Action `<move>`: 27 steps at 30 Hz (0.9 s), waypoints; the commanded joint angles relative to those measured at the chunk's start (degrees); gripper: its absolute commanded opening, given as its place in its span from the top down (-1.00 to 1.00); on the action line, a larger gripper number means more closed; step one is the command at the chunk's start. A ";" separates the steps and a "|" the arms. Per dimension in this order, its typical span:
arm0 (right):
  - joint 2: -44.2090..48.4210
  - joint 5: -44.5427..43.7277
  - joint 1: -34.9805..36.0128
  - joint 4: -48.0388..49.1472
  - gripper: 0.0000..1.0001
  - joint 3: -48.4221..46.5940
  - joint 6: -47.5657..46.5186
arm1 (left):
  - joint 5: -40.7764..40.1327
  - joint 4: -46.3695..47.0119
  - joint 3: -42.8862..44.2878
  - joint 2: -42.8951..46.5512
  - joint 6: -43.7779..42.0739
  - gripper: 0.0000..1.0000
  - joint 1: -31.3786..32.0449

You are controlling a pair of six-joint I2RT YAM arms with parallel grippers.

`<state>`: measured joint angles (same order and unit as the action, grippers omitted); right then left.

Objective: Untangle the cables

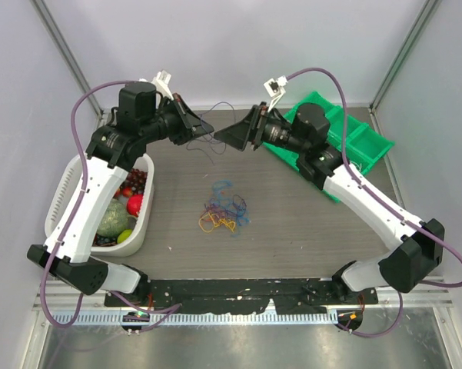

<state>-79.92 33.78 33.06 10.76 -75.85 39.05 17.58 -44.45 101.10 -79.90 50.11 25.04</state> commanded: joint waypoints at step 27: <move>1.52 -22.35 7.73 -5.23 0.99 -0.27 -10.40 | 3.07 2.00 -4.85 2.90 1.40 0.42 -3.06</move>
<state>-82.83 15.35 41.80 2.35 -78.19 28.80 19.22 -43.07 97.97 -79.85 53.34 23.68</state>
